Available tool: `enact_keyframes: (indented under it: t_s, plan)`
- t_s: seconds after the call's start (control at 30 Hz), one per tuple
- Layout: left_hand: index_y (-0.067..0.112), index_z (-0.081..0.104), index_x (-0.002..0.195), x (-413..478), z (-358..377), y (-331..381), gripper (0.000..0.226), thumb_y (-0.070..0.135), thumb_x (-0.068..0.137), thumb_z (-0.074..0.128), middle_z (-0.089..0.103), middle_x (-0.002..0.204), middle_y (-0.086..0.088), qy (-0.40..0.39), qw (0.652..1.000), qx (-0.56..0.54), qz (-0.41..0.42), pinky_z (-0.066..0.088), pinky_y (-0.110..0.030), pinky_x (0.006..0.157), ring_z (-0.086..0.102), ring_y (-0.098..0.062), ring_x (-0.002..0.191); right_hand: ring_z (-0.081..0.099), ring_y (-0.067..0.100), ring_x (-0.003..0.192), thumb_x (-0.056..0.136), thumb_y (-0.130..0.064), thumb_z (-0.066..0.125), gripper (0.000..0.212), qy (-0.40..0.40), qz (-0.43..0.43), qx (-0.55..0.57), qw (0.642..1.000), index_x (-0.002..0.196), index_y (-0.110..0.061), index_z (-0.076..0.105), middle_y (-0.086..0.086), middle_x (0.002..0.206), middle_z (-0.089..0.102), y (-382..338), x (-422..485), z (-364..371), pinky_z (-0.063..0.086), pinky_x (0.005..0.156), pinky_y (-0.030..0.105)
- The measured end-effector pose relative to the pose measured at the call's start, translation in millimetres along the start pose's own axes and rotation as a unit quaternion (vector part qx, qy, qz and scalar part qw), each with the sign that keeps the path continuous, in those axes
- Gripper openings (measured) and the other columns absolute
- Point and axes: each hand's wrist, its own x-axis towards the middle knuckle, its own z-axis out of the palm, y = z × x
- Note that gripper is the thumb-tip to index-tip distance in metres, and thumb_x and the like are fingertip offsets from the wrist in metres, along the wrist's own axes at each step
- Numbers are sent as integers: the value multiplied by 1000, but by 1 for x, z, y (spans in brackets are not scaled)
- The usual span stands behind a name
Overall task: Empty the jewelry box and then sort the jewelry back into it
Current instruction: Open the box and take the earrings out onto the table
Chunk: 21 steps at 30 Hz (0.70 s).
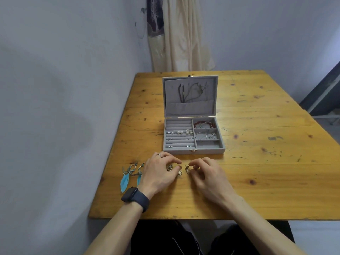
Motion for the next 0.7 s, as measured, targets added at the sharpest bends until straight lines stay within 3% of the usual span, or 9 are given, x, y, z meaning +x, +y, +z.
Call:
enact_keyframes:
  t_s: [0.13,0.33,0.53,0.6,0.7]
  plan:
    - [39,72,102,3,-7,-3,15,36,91,62,62,104,22,11,999,-33,-5,49,-32,91,51,-1,105,54,6,89,90,-27,65,17,8,1,22,1000,107,-28,66,-12,96,60,-1,1,0,48,80,26]
    - [36,71,102,33,-27,2,13,37,93,63,64,97,22,96,994,-42,2,51,-28,81,53,1,95,59,-4,85,89,-18,69,21,57,-1,60,997,108,-27,68,-17,99,62,-3,24,-17,47,73,10]
    - [37,69,109,85,-24,16,18,40,93,61,65,105,19,91,996,20,15,47,-28,86,52,-4,100,59,2,81,87,-22,72,16,88,21,9,996,103,-26,71,-14,93,62,14,79,-21,50,73,19]
    - [37,69,112,100,-18,20,21,42,94,59,65,108,18,80,995,50,28,45,-29,91,51,-5,105,60,11,85,88,-27,69,17,70,40,-16,997,105,-27,71,-11,94,62,22,96,-20,52,76,28]
    - [37,69,116,118,-9,24,29,48,93,54,64,114,18,65,992,106,31,41,-30,93,49,-8,112,56,13,92,92,-35,63,22,38,49,-50,997,111,-28,71,-9,99,62,30,114,-17,49,79,27]
